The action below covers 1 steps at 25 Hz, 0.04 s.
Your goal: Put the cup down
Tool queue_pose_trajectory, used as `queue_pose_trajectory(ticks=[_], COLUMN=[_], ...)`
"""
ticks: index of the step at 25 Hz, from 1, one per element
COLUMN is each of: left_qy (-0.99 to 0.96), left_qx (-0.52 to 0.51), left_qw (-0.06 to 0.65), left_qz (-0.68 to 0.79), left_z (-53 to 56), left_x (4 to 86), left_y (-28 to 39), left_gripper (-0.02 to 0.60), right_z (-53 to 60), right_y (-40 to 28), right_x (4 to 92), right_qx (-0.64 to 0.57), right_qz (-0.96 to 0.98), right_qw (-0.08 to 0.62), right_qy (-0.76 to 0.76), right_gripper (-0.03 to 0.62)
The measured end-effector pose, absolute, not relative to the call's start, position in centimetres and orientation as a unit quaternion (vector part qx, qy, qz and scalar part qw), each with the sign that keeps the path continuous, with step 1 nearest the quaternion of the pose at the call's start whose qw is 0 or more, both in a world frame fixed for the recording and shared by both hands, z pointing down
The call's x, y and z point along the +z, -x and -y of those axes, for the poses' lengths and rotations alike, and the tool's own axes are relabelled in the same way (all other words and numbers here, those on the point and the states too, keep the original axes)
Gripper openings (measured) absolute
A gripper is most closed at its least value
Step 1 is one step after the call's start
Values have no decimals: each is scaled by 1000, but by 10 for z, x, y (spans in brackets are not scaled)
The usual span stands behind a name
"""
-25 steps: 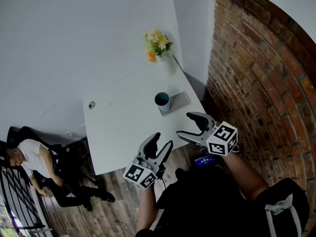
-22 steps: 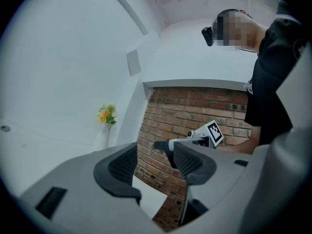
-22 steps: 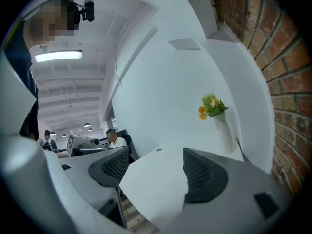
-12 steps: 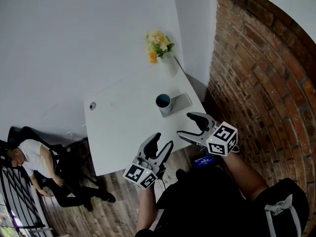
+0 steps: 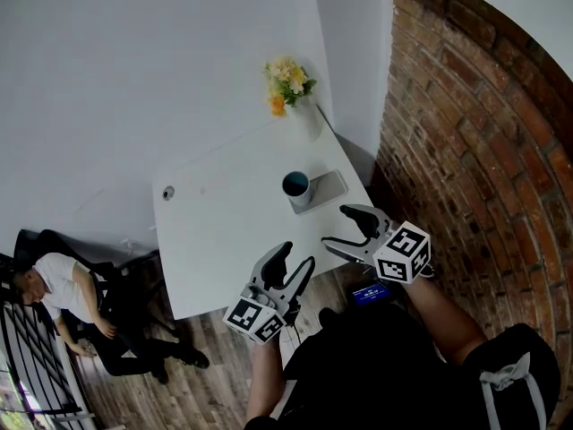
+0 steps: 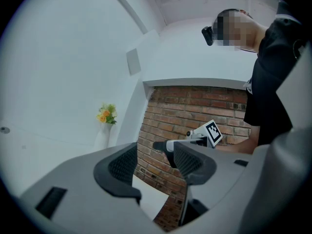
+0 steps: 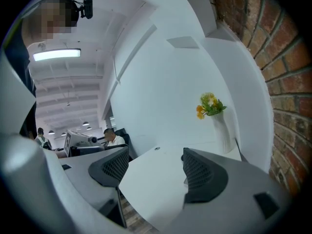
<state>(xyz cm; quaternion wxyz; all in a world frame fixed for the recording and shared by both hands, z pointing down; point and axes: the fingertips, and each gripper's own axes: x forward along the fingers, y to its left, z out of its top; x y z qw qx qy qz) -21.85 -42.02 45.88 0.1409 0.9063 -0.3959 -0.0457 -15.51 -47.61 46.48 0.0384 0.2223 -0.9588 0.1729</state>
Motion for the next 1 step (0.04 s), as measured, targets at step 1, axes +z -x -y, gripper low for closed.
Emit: queue_pose_trajectory(ticks=[1], left_qy=[-906], left_qx=[-46], left_qw=[141], left_qz=[396], left_z=[420], left_x=[459], left_y=[218], left_gripper=[239], right_z=[476], right_y=[155], right_x=[465], right_qx=[174], right_qz=[958], right_qw=[39], right_qy=[-223], right_gripper=[362])
